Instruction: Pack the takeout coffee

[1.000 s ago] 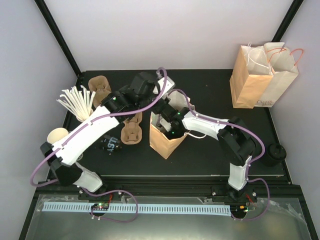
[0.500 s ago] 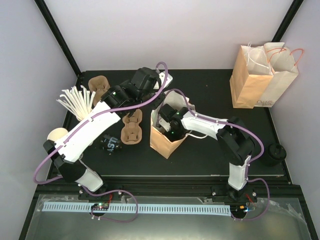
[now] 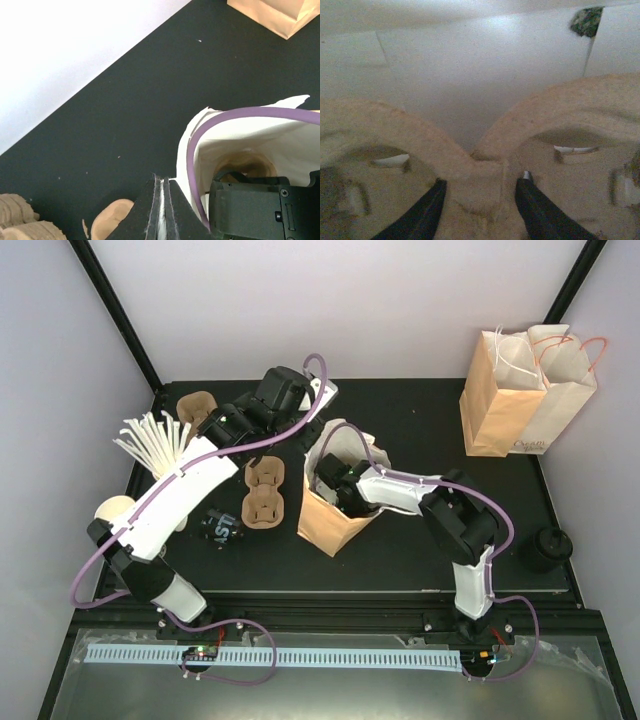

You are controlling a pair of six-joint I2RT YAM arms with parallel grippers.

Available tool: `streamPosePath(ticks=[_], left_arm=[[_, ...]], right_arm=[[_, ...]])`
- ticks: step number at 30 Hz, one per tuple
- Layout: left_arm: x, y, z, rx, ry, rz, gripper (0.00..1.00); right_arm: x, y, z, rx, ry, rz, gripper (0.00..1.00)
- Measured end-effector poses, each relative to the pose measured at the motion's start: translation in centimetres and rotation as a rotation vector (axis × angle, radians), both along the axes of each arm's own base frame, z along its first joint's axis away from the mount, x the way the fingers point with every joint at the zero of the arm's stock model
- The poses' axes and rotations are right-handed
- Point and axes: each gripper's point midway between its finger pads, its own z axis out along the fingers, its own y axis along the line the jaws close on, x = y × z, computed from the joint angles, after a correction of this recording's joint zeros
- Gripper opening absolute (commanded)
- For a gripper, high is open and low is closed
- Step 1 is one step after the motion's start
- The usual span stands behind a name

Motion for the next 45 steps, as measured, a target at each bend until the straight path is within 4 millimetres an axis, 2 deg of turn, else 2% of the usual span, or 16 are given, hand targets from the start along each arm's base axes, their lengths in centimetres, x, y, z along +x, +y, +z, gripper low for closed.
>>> streamPosePath(ticks=[6,8,11,15,22,25,32,36,45], left_arm=[[0.4,0.4,-0.2,-0.073,0.029,-0.001,0.01],[0.3,0.4,-0.3,-0.09,0.035,-0.007,0.02],[0.0,0.1,-0.5,-0.112,0.044,-0.025,0.02],[-0.6,-0.5,-0.4,-0.143,0.058,-0.066,0.02],[-1.6,-1.5,-0.5,-0.189,0.085,-0.129,0.02],[-2.0,-1.7,-0.6,-0.203,0.1,-0.144,0.01],[-2.4,-1.9,-1.2,-0.219,0.129,-0.146,0.01],[-2.6,-1.7,-1.4,-0.226,0.142,-0.137,0.02],[-3.6,-1.4,-1.4,-0.246,0.152,-0.137,0.01]], right_arm=[[0.7,0.3,-0.2,0.018,-0.045,-0.007,0.89],[1.1,0.3,-0.1,0.034,-0.064,-0.014,0.99],[1.3,0.1,0.3,0.051,-0.101,-0.022,1.0],[0.3,-0.8,1.0,0.045,-0.093,-0.028,1.0],[-0.3,-1.2,6.1,0.111,-0.149,-0.039,1.0],[-0.3,-1.1,7.6,0.141,-0.173,-0.039,1.0],[-0.7,-1.4,8.5,0.162,-0.18,-0.042,1.0],[-1.3,-2.0,9.1,0.165,-0.182,-0.047,0.96],[-2.1,-2.4,13.4,0.251,-0.237,-0.049,0.94]])
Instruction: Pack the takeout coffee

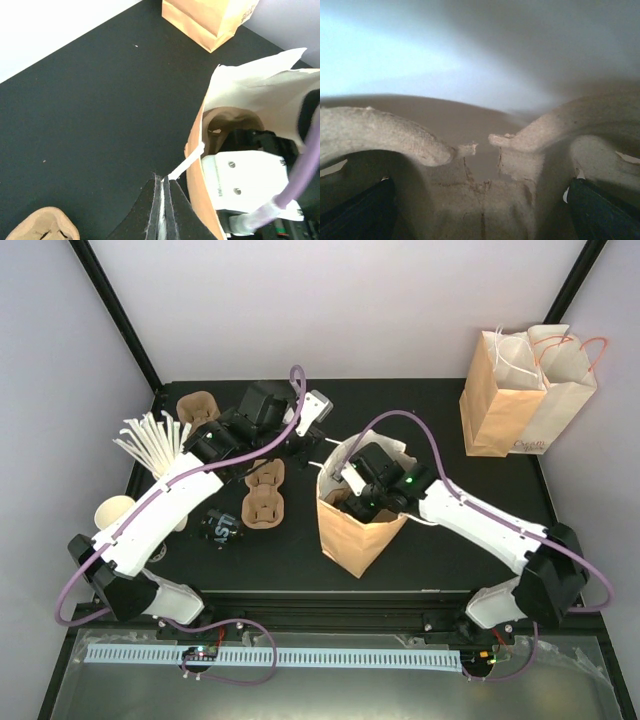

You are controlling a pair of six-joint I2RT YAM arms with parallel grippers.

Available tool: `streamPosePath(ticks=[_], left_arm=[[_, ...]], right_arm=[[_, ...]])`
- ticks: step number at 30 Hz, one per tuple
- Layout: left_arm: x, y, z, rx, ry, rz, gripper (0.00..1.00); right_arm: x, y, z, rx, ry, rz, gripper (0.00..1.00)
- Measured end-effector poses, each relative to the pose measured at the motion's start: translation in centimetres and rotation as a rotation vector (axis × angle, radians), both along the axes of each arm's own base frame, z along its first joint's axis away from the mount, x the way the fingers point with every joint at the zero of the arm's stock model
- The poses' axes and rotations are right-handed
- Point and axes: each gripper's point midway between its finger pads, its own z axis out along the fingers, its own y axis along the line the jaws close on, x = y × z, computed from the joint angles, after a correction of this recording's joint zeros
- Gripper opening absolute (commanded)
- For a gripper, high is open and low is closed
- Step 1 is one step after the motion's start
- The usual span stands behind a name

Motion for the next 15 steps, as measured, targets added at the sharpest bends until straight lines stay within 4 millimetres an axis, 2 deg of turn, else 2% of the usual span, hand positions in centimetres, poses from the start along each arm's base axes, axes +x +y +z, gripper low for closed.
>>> streamPosePath(ticks=[9,15], left_arm=[[-0.2,0.1,0.3,-0.016,-0.001,0.006,0.02],[-0.8,0.3,1.3,-0.04,-0.025,0.0,0.02]], right_arm=[[-0.3,-0.6,6.5,0.111,-0.119,-0.009,0.92],[-0.4,-0.9,8.6,0.14,-0.148,-0.019,0.9]])
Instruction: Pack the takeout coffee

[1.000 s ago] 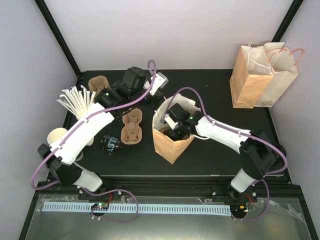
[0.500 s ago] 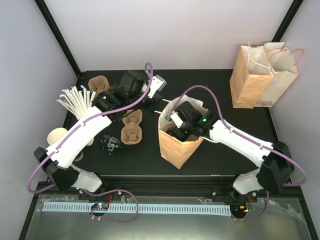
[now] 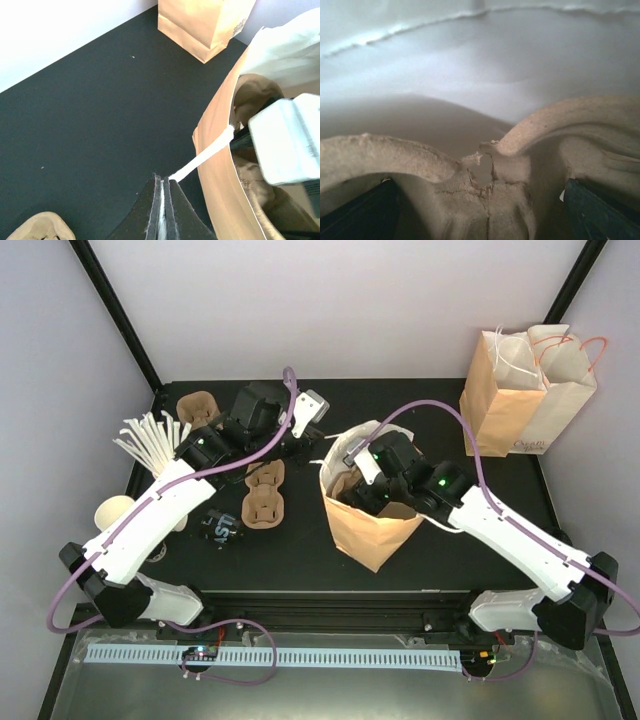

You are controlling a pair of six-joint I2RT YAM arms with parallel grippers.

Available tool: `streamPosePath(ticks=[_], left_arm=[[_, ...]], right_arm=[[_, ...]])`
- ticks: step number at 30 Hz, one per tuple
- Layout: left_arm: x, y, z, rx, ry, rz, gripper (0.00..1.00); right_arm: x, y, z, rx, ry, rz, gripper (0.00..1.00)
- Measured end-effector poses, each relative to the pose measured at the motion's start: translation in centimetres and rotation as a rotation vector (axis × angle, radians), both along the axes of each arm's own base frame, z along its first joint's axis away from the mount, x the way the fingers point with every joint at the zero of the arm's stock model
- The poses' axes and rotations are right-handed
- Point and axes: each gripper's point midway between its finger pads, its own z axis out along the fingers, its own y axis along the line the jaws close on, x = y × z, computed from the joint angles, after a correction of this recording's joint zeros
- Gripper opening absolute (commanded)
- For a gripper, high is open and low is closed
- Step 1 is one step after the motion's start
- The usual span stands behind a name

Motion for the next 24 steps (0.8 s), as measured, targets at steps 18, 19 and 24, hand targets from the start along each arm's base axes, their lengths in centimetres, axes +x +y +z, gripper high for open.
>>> streamPosePath(ticks=[18,19,24], left_arm=[[0.0,-0.1,-0.6,0.002,0.01,0.003,0.02],[0.0,0.0,-0.6,0.002,0.01,0.004,0.02],[0.3,0.2,-0.7,0.012,0.008,0.02,0.02]], right_arm=[[0.9,0.3,4.3,0.075,-0.057,-0.05,0.91],[1.1,0.4,4.0,0.069,-0.047,-0.053,0.91],[1.0,0.5,5.3,0.113,-0.073,-0.058,0.91]])
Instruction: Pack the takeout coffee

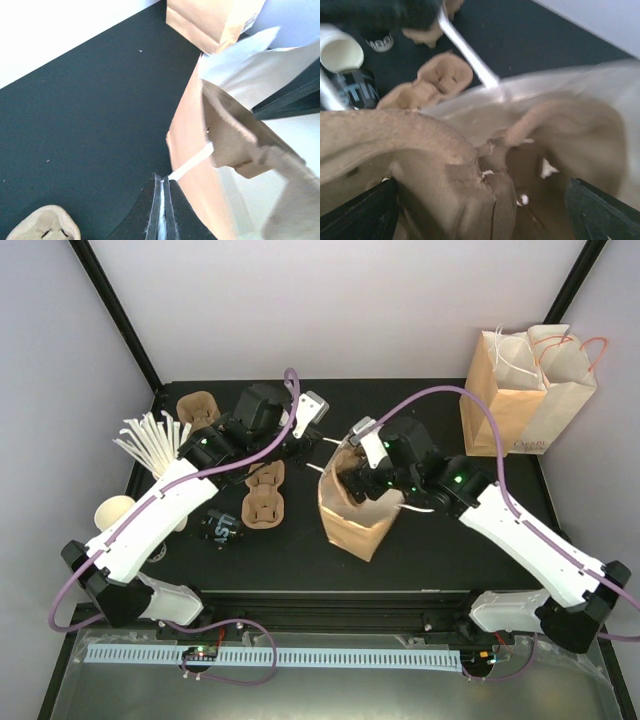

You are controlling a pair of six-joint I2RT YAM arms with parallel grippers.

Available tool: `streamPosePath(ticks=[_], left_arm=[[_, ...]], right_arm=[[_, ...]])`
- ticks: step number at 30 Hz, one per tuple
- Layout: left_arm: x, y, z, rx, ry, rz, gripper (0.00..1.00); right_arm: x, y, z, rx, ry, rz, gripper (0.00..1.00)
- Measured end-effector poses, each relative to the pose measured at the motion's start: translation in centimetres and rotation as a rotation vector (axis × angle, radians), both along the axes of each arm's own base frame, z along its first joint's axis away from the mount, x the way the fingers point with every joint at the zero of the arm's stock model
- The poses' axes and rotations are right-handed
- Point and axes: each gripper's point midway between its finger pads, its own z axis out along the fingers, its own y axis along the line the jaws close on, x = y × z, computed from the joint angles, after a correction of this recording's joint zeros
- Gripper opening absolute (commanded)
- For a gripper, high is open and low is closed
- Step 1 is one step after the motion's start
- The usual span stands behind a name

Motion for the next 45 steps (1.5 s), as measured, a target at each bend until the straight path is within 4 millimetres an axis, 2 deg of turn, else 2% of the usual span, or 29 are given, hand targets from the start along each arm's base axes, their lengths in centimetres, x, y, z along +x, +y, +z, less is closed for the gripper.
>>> streamPosePath(ticks=[6,10,15,19,22,28,31,38,41,45], left_arm=[[1.4,1.3,-1.4,0.051,0.034,0.065,0.01],[2.4,2.2,-2.1,0.069,0.06,0.1,0.01],[2.0,1.9,-2.0,0.051,0.075,0.075,0.02],[1.5,1.3,-1.7,0.022,0.09,0.04,0.01],[1.1,1.0,-1.4,0.002,0.097,0.019,0.02],[0.6,0.8,-0.7,-0.022,0.092,-0.004,0.02],[0.4,0.8,-0.3,-0.033,0.085,-0.011,0.02],[-0.1,0.8,0.3,-0.048,0.074,-0.027,0.02],[-0.1,0.7,0.4,-0.05,0.074,-0.029,0.01],[-0.1,0.7,0.4,-0.047,0.071,-0.036,0.02]], right_arm=[[-0.5,-0.1,4.3,0.147,-0.119,0.008,0.92],[-0.4,0.0,4.4,0.182,-0.141,0.007,0.92],[-0.1,0.3,4.9,0.21,-0.157,0.001,0.92],[-0.3,0.1,6.8,0.255,-0.209,0.006,0.86],[-0.4,0.1,7.4,0.255,-0.233,0.017,0.74],[0.2,0.7,6.0,0.189,-0.216,0.049,0.51],[0.4,1.0,5.3,0.162,-0.201,0.067,0.49],[0.7,2.0,5.2,0.104,-0.198,0.134,0.41],[1.0,2.8,3.5,0.038,-0.157,0.177,0.41],[1.0,2.9,1.1,-0.038,-0.11,0.21,0.41]])
